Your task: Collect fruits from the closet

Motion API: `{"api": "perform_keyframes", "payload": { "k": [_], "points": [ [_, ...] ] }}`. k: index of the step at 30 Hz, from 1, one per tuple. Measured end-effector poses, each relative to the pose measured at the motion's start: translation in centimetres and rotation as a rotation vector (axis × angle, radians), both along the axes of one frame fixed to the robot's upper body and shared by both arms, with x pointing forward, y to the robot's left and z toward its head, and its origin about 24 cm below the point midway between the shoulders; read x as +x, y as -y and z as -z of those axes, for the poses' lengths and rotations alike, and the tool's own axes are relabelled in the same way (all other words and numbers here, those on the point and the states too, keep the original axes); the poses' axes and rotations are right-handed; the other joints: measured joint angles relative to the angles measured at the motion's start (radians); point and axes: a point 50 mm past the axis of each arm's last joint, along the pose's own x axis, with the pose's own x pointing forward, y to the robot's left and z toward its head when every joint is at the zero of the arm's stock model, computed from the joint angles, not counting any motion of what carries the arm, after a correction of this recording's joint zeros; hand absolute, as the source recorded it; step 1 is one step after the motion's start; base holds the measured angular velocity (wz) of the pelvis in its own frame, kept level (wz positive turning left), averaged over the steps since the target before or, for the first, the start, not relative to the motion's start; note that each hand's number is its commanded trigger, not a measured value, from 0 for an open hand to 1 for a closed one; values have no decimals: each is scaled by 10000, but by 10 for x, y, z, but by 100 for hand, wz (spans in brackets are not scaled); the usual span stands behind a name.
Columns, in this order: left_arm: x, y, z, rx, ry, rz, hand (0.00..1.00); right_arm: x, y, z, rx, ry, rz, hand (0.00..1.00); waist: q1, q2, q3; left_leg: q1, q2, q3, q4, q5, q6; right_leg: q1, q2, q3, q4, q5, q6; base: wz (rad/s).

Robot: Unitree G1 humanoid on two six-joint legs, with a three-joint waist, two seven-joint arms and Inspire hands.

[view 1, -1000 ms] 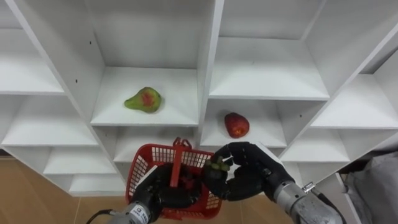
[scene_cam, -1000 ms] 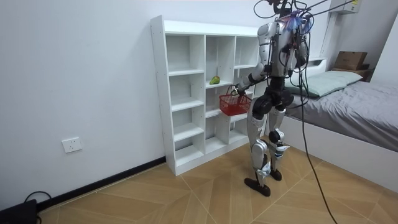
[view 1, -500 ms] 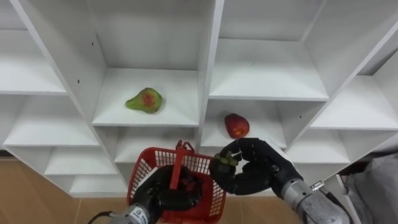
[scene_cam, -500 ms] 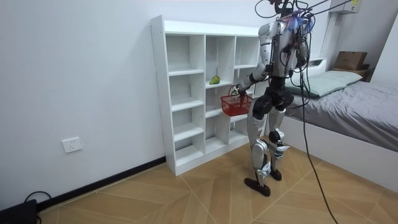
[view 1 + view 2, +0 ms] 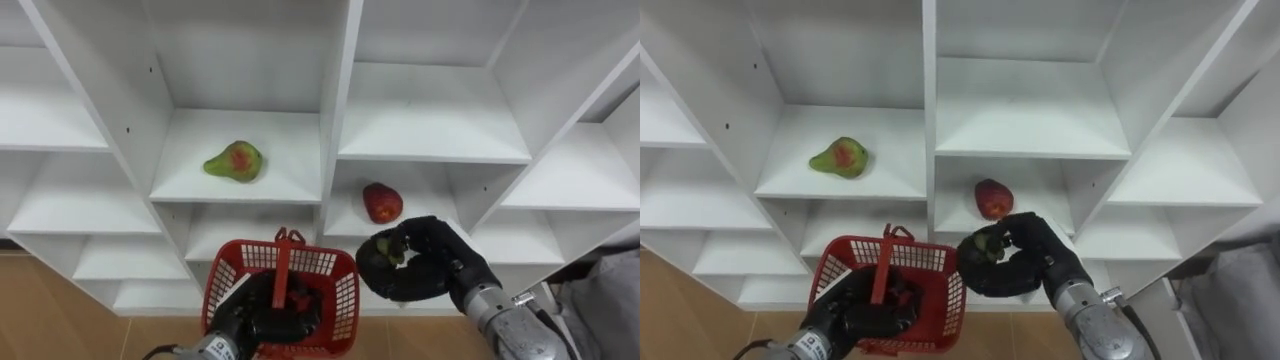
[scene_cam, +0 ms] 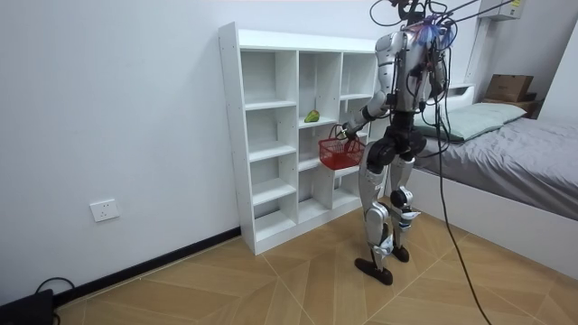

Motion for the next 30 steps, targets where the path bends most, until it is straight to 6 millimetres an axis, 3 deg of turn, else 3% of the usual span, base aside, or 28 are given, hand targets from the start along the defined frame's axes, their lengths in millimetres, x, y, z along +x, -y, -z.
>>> {"api": "perform_keyframes", "payload": {
  "k": [25, 30],
  "points": [
    [0, 8, -2, -198, 74, 387, 100, 2, -10, 2, 309, -101, -314, 100, -6, -78, 28, 12, -7, 0, 114, 2, 1, 2, -11, 43, 6, -21, -3, 0],
    [-1, 14, -2, -291, 38, 572, 100, 0, -20, 4, 450, -241, -876, 100, 0, -63, 31, 0, -7, 7, 114, 2, 1, -23, -11, 63, 4, -27, -4, 0]
  ]
}}
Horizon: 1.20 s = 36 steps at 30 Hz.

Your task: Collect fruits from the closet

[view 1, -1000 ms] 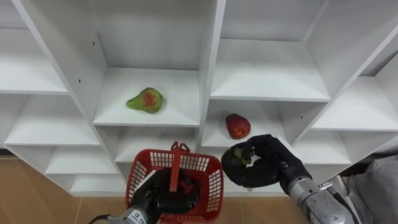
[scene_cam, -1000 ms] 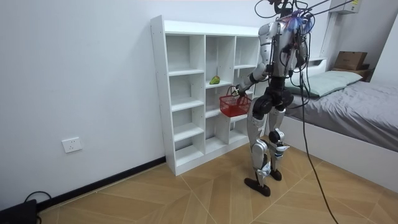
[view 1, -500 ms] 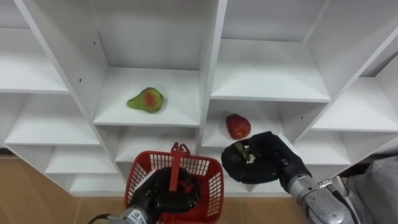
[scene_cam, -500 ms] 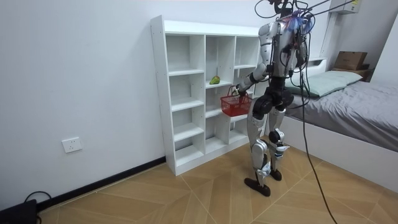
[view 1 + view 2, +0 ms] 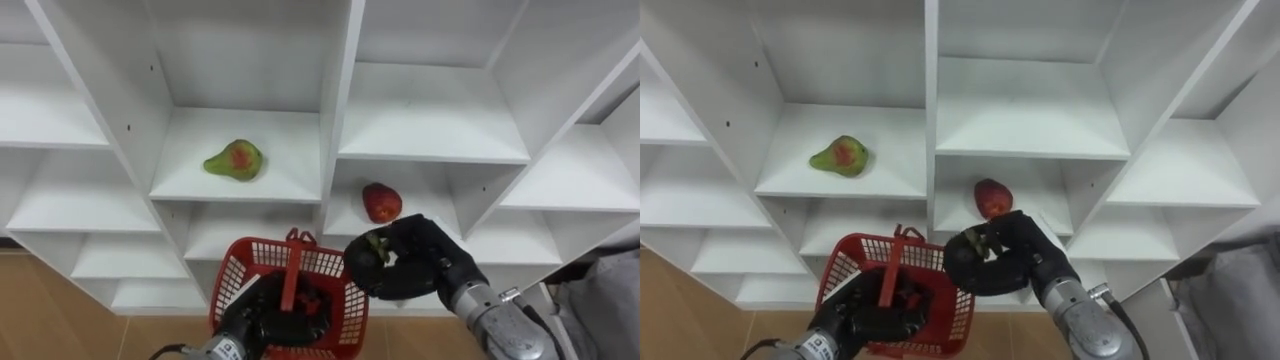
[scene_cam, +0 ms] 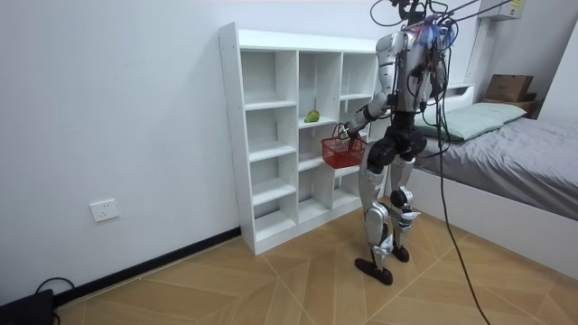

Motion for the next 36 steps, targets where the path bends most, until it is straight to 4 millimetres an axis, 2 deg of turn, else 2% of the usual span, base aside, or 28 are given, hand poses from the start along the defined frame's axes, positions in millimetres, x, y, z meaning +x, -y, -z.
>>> {"api": "perform_keyframes", "payload": {
  "k": [6, 16, 17, 18, 19, 20, 36],
  "points": [
    [1, 2, 0, -17, 28, 62, 100, 5, -13, -4, 95, 98, -848, 100, 36, 25, -10, -14, 1, 19, -2, 0, 0, -78, 9, 130, 60, -2, -8, -4],
    [4, 3, -2, -53, 124, 58, 100, 5, -18, -4, -414, 172, -1359, 100, 65, 25, -13, -45, 1, 17, -11, 0, 0, -125, 7, 130, 67, -2, -7, 0],
    [4, 3, -2, -50, 123, 54, 100, 6, -19, -4, -508, 202, -1439, 95, 67, 24, -14, -65, 1, 17, -11, 0, 0, -143, 7, 131, 74, -2, -7, 0],
    [4, 3, -2, -49, 119, 55, 100, 6, -19, -5, -569, 233, -1500, 53, 68, 23, -14, -71, 0, 18, -11, 0, 0, -148, 7, 131, 77, -2, -8, 0],
    [4, 3, -2, -49, 120, 54, 100, 6, -19, -5, -588, 253, -1523, 36, 74, 17, -18, -71, 0, 18, -11, 0, 0, -147, 7, 130, 77, -2, -8, 0],
    [4, 3, -2, -49, 121, 53, 100, 6, -19, -6, -604, 269, -1537, 0, 75, 14, -20, -70, 0, 18, -12, 0, 0, -147, 7, 131, 76, -2, -8, 0],
    [6, 2, -2, 61, 137, -123, 100, 5, -24, -8, -860, 413, -1885, 0, 68, 13, -16, -72, 0, 14, -12, 0, 0, -123, 3, 108, 62, -2, -7, 0]
  ]
}}
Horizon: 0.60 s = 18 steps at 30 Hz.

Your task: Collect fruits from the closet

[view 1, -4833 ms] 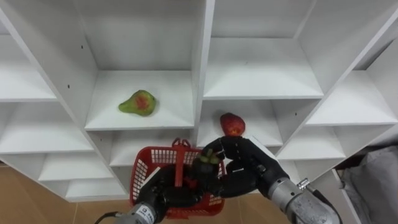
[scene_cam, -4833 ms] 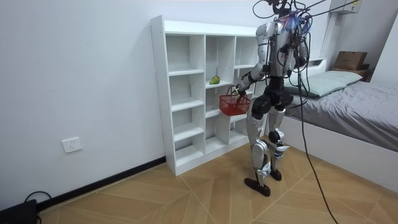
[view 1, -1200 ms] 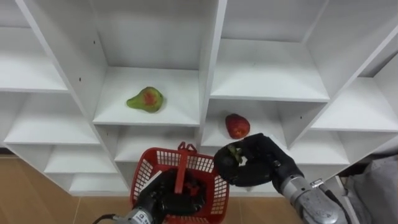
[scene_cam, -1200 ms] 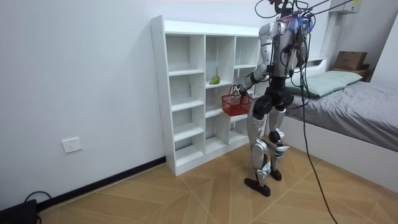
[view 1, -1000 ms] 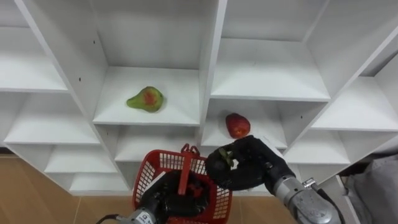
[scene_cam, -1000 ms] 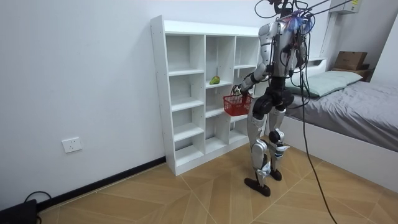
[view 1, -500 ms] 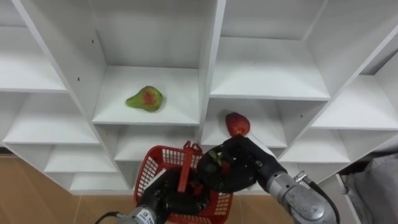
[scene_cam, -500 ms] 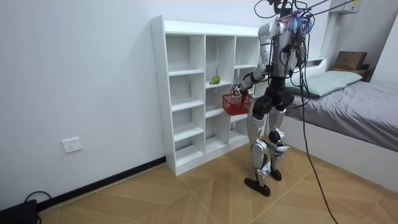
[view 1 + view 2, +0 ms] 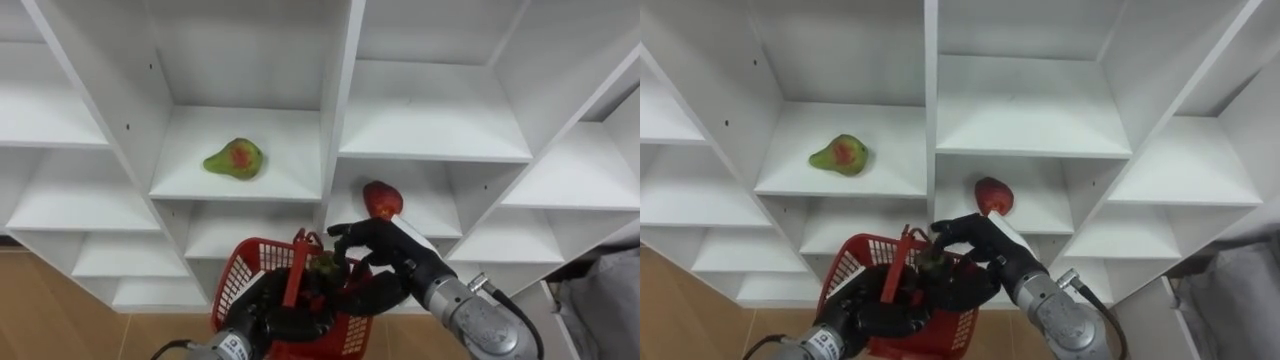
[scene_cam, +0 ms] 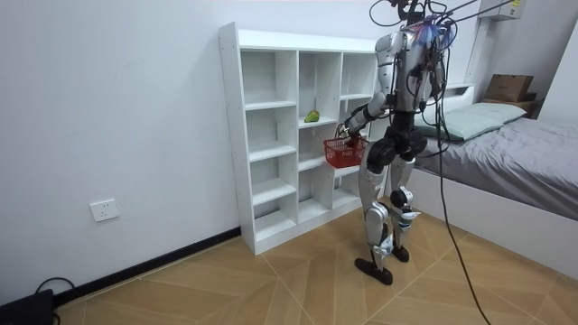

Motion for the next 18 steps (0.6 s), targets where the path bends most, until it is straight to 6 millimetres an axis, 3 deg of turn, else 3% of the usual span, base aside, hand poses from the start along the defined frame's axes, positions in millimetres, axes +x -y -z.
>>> {"api": "perform_keyframes", "payload": {
  "k": [18],
  "points": [
    [0, 0, 0, 111, -22, -127, 100, 0, 0, 1, -33, -41, -34, 0, -20, -34, 17, -2, 0, -6, -5, 0, 0, -5, 1, -38, -14, 0, 1, 0]
  ]
}}
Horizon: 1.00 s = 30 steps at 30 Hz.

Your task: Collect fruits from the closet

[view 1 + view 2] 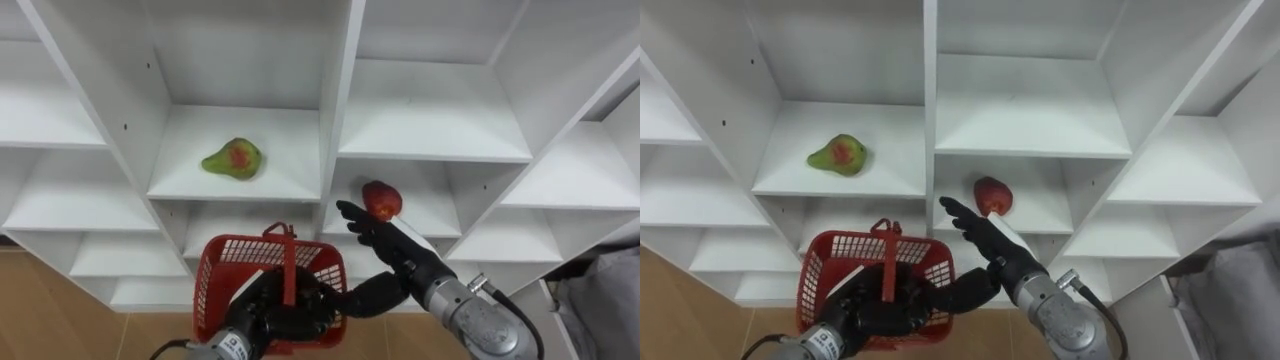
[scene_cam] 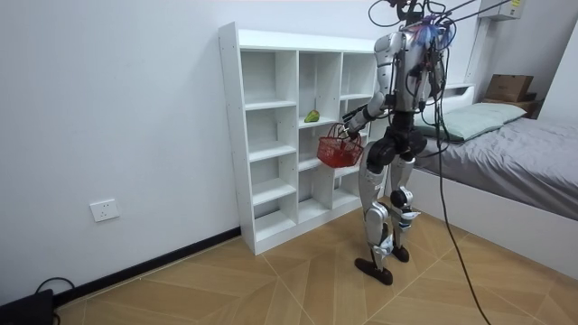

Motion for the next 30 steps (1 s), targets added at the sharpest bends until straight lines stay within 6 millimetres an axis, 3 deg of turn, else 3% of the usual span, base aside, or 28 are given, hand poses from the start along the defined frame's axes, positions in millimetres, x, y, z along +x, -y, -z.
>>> {"api": "perform_keyframes", "payload": {
  "k": [12, 17, 25, 30],
  "points": [
    [0, 0, 0, -9, -2, -10, 100, 0, 0, -1, 11, 26, -9, 0, 35, -5, -3, -9, -1, 29, 5, 0, 0, -2, -2, -17, 0, 1, -1, 0],
    [-2, -3, 1, 37, -79, -146, 100, 5, -1, -17, 110, 763, -72, 0, 29, 71, -6, 40, 14, 9, -5, 0, 0, 71, -4, -97, -2, 3, -5, 1],
    [-16, -8, 10, 95, -611, -415, 100, 7, -5, -30, -356, 1169, -715, 0, 33, 194, -34, 211, 2, 10, -170, 1, -2, 182, 18, -13, 5, 2, -3, -1],
    [-26, -15, 21, 398, -1194, -642, 100, 6, -7, -34, -321, 1194, -1166, 0, 287, 214, -77, 328, 0, 19, -256, 4, -7, 259, 36, 58, -3, 0, 0, -3]
  ]
}}
